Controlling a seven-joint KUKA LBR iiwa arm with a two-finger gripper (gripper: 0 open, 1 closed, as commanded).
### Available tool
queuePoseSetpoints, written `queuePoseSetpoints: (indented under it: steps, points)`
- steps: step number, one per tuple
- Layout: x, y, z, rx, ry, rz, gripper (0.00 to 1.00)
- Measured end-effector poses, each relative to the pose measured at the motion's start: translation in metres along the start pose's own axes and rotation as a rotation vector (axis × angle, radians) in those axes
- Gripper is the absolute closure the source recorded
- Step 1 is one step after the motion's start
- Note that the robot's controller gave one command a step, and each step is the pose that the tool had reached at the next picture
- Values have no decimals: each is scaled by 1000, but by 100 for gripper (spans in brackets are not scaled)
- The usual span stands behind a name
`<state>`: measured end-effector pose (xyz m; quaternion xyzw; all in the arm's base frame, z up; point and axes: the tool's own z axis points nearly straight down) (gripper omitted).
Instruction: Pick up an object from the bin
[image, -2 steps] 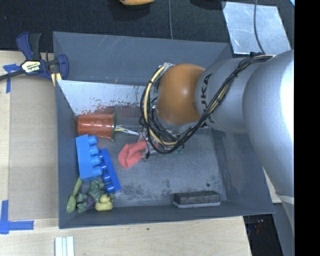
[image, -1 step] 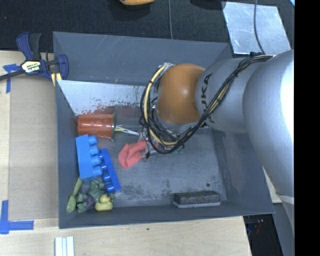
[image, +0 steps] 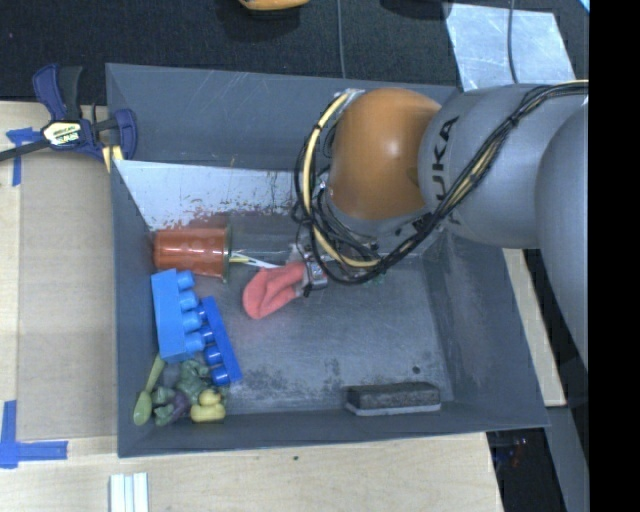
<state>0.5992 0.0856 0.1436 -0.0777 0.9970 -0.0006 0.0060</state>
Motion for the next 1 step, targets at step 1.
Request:
queuePoseSetpoints:
  steps: [1]
  points:
    - [2,-1,-68,0,4,3,100]
